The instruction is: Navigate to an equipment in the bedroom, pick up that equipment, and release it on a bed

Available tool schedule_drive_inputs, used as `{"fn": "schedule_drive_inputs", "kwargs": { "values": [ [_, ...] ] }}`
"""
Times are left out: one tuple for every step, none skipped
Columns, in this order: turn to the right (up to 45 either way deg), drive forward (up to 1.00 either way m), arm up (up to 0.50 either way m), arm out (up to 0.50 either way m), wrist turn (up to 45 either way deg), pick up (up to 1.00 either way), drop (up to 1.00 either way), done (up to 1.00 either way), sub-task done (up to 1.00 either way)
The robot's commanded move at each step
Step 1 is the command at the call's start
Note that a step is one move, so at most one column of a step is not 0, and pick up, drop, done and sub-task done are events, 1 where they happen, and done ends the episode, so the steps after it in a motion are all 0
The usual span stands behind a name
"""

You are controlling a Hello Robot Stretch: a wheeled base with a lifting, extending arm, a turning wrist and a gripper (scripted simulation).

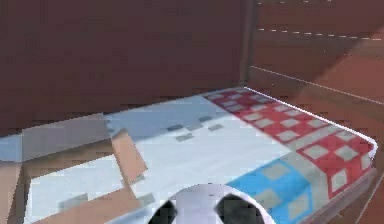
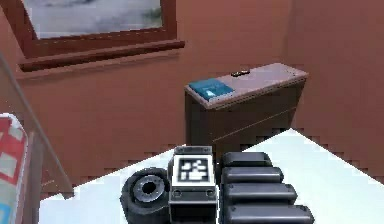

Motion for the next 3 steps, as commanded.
{"fn": "schedule_drive_inputs", "kwargs": {
  "values": [
    [-42.0,0.00,0.00,0.00,0.0,0.00,0.00,0.00,0.00],
    [39.0,0.00,0.00,0.00,0.0,0.00,0.00,0.00,0.00],
    [-33.0,0.00,0.00,0.00,0.0,0.00,0.00,0.00,0.00]
  ]
}}
